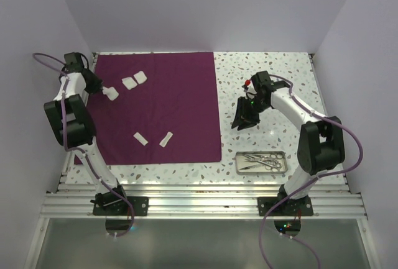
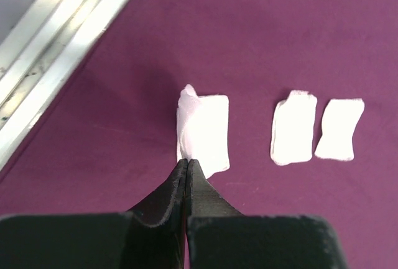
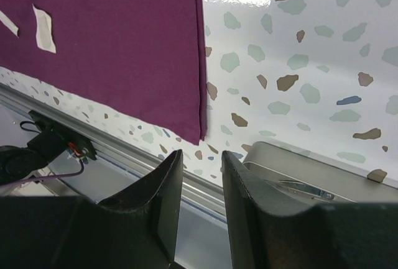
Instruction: Prepare the surgical pack
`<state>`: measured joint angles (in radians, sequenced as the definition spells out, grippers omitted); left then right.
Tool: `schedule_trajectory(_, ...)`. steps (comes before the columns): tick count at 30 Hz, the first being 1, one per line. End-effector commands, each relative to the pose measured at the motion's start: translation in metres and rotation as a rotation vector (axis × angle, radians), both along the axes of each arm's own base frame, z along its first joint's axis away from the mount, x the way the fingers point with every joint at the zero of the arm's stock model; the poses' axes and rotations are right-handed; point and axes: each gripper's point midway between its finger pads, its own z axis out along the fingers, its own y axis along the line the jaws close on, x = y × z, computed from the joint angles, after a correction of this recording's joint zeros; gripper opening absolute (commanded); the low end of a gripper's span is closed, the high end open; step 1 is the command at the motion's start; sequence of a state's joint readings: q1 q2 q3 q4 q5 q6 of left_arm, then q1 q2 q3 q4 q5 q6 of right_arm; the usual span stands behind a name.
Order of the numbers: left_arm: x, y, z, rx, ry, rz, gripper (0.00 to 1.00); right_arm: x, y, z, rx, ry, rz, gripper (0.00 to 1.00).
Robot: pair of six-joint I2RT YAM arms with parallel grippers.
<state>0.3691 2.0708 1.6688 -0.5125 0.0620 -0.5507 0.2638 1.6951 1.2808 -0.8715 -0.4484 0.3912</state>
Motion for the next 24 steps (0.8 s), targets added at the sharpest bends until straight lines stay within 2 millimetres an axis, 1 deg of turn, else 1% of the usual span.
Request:
schedule_trajectory(1,0.016,-0.006,0.008,0.039,-0.067,-0.122,0.0,0.007,0.005,0.009,0.021,-0.021,0.022,0.36)
schedule_trajectory(2,0.019,-0.008,0.012,0.038,-0.097,-0.138,0.0,0.007,0.006,0.008,0.021,-0.021,0.023,0.35)
schedule_trajectory(4,0.019,-0.012,0.007,0.031,-0.106,-0.165,0.0,0.007,0.006,0.008,0.023,-0.017,0.021,0.35)
schedule_trajectory(9,0.023,-0.019,0.006,0.032,-0.138,-0.207,0.0,0.008,0.006,0.007,0.022,-0.014,0.017,0.35)
schedule_trajectory(16,0.021,-0.025,-0.009,0.013,-0.121,-0.234,0.0,0.007,0.007,0.006,0.024,-0.009,0.012,0.35)
schedule_trajectory(24,0.02,-0.025,-0.022,0.0,-0.095,-0.222,0.0,0.007,0.006,0.005,0.022,-0.005,0.009,0.35)
